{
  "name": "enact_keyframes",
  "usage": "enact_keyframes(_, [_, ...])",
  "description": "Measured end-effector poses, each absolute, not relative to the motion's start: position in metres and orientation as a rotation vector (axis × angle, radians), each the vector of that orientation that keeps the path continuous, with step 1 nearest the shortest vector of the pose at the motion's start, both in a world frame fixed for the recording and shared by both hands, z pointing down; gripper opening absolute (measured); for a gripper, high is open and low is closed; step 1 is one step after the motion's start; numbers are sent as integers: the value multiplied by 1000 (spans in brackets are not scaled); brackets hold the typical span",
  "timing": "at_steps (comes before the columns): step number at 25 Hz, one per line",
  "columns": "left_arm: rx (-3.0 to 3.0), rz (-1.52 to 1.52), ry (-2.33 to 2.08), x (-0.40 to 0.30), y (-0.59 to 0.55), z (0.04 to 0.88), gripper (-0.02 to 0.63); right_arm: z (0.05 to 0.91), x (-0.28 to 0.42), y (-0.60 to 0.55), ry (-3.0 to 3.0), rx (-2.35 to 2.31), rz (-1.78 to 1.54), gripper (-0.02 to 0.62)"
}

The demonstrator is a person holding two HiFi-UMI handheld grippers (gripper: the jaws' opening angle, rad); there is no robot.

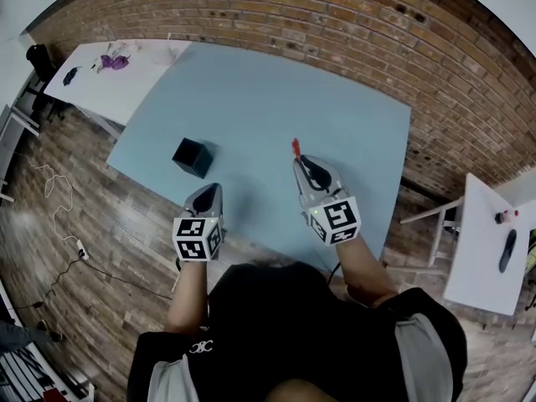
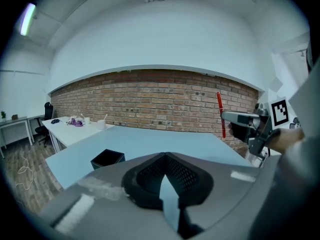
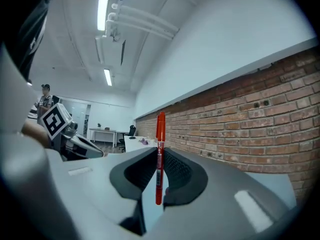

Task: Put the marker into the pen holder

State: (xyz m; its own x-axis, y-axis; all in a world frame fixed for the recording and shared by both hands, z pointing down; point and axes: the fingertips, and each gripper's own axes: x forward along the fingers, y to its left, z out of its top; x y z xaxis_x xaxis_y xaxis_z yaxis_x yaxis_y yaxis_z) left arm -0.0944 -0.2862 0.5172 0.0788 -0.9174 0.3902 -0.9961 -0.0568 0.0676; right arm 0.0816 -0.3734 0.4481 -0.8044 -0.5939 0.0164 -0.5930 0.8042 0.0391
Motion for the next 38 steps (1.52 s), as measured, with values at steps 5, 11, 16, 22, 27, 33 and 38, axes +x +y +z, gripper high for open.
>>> enact_keyframes(5, [2053, 387, -1911, -91, -291, 513, 6, 453, 87, -379, -2976, 972, -11, 49])
enact_keyframes(11, [2122, 412, -1916, -92, -304, 504, 6, 464, 76, -382, -2987, 952, -3, 49])
enact_keyframes(16, [2194, 419, -1908, -100, -317, 499, 6, 474, 68, -391, -3006, 1002, 54, 49])
enact_keyframes(22, [2239, 423, -1875, -134, -311, 501, 6, 476, 34, -386, -2996, 1057, 25, 49])
enact_keyframes(27, [2243, 362, -1881, -183, -301, 502, 6, 476, -13, -375, -2974, 1071, -10, 49])
enact_keyframes(33, [2291, 350, -1821, -246, -304, 498, 6, 471, -74, -378, -2903, 1158, -22, 49])
enact_keyframes(38, [2403, 337, -1721, -297, -321, 484, 6, 449, -125, -382, -2846, 1309, -59, 49])
